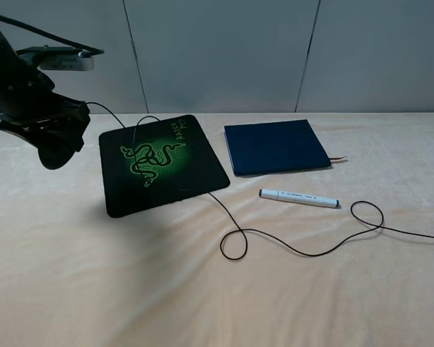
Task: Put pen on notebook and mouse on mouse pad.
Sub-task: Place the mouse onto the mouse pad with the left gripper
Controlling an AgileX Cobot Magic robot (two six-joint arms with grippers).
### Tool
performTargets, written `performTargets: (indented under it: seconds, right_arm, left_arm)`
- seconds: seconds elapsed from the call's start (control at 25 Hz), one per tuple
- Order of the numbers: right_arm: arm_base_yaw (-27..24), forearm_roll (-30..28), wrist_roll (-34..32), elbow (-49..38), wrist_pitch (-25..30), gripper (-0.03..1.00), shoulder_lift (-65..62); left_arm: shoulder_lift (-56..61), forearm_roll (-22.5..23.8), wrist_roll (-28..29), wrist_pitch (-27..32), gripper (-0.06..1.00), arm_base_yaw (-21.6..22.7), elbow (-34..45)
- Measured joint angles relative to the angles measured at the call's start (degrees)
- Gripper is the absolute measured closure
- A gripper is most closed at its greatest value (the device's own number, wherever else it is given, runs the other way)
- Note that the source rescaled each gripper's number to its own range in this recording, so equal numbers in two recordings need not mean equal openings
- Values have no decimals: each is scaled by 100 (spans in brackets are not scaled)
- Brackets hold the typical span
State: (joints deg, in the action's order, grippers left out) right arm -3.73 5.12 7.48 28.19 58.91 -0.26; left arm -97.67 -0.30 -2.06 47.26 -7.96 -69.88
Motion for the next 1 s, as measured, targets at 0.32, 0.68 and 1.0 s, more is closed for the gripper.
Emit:
performTargets:
  seconds: [0.32, 0.68, 1.0]
  right_arm:
    - [0, 0, 0, 0, 0, -3, 0]
    - [0, 1, 0, 0, 0, -3, 0]
    - [0, 1, 0, 0, 0, -3, 0]
  left_arm:
    - [-1186, 0, 0, -148, 94, -11, -960]
    - [-2300, 0, -141, -331, 94, -218, -2078]
    - [-2797, -10, -296, -751, 94, -349, -2262]
